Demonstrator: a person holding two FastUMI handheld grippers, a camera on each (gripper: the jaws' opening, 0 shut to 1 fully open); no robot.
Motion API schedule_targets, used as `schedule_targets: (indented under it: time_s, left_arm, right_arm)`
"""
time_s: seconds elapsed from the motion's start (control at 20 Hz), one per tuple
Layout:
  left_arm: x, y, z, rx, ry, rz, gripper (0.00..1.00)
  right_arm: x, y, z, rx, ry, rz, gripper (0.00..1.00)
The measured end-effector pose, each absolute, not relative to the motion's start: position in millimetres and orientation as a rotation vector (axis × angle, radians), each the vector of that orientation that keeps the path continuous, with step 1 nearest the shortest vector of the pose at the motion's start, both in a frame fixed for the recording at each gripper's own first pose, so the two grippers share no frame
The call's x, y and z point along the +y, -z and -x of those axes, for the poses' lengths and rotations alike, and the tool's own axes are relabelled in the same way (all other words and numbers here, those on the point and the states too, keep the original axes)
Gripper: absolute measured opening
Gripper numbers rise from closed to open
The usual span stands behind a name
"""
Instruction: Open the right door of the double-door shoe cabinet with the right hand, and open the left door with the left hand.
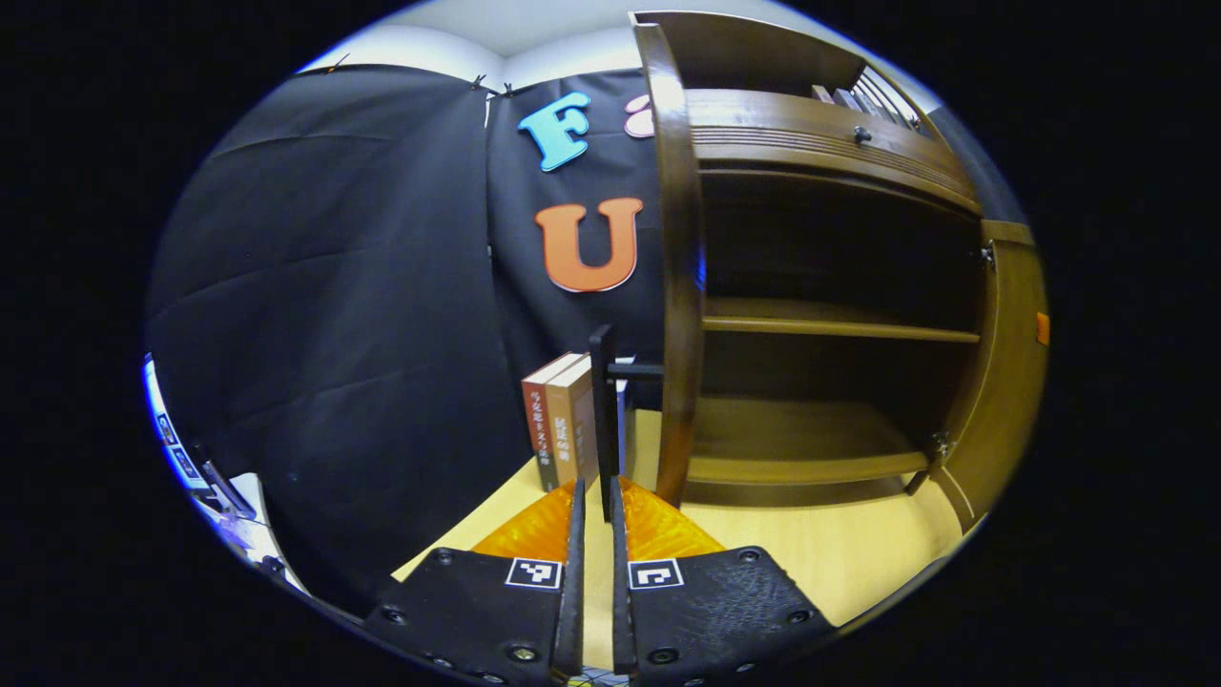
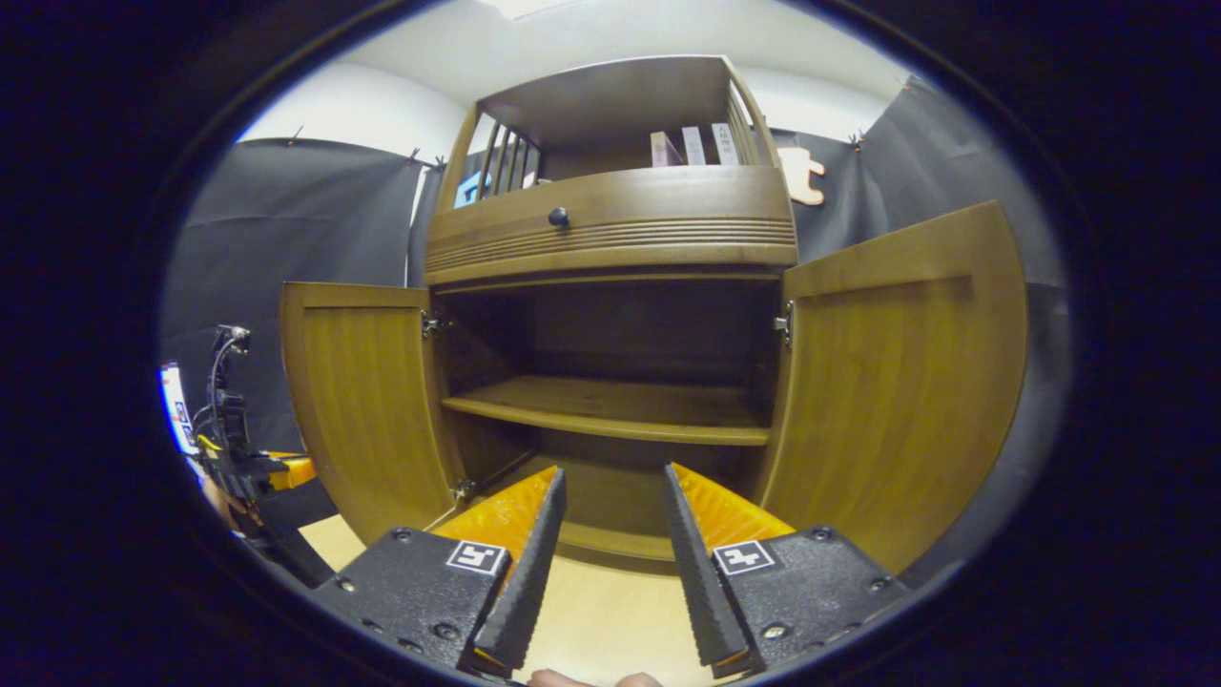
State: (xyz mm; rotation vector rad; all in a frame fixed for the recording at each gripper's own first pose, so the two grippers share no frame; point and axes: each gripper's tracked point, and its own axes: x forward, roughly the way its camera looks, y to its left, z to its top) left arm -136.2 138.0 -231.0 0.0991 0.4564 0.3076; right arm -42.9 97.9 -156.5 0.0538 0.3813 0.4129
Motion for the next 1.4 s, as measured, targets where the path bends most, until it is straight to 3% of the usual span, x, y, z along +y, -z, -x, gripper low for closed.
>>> schedule_targets:
  time_s: [0.2,0.3,0.4,0.45,0.5,0.6,0.65,0.7,0.8,0.85,0.9,0.95,1.0,1.05,1.1,1.3,1.4]
  left_arm:
    - [141.6,225.9,152.4,0.462,-0.373,-0.049,0.12]
    - [126.6,218.1,155.6,0.443,-0.375,-0.018,0.25]
    - [105.4,202.5,150.5,0.391,-0.36,-0.024,0.29]
    - [91.4,195.8,143.9,0.357,-0.332,-0.026,0.64]
    - [76.0,190.8,136.8,0.334,-0.299,-0.015,0.48]
    - [49.7,174.1,125.5,0.299,-0.255,0.002,0.52]
    - [37.9,166.5,118.2,0.283,-0.231,0.007,0.78]
    - [26.9,158.5,108.8,0.263,-0.204,0.009,0.61]
    - [4.7,140.3,94.6,0.234,-0.151,0.011,0.88]
    - [-6.3,130.8,88.8,0.213,-0.122,0.008,0.93]
    - [-17.5,120.0,81.2,0.187,-0.099,0.001,0.76]
    - [-26.0,112.7,72.7,0.17,-0.082,-0.007,1.0]
    - [-30.4,106.1,67.5,0.161,-0.072,-0.019,0.94]
    - [-32.6,96.0,64.5,0.151,-0.067,-0.03,1.0]
    - [-36.9,87.1,61.7,0.137,-0.054,-0.041,0.85]
    - [-52.0,68.7,53.5,0.08,0.007,-0.076,1.0]
    - [-46.8,72.5,52.2,0.089,0.0,-0.082,1.0]
  right_arm:
    - [97.5,145.2,40.9,0.357,-0.425,-0.066,0.71]
    - [92.6,137.7,37.1,0.336,-0.413,-0.059,0.74]
    - [89.7,130.9,35.3,0.317,-0.409,-0.056,0.76]
    - [88.2,126.7,33.8,0.307,-0.407,-0.055,0.78]
    - [87.1,121.4,32.1,0.294,-0.403,-0.052,0.78]
    - [80.7,111.7,25.3,0.269,-0.383,-0.044,0.8]
    - [77.9,107.5,22.6,0.259,-0.372,-0.042,0.8]
    - [75.8,103.5,20.0,0.252,-0.361,-0.039,0.81]
    - [75.3,97.4,19.6,0.245,-0.35,-0.032,0.81]
    - [71.6,95.1,18.0,0.244,-0.34,-0.023,0.82]
    - [70.4,91.6,17.0,0.241,-0.338,-0.015,0.87]
    - [67.7,86.8,15.0,0.232,-0.326,-0.005,0.88]
    - [65.3,80.8,12.6,0.218,-0.314,0.003,0.89]
    - [65.6,78.0,12.2,0.211,-0.305,0.01,0.89]
    - [65.4,73.9,11.9,0.205,-0.299,0.014,0.9]
    - [52.1,66.5,4.6,0.204,-0.235,0.004,0.99]
    - [51.3,64.0,1.3,0.206,-0.22,-0.011,1.0]
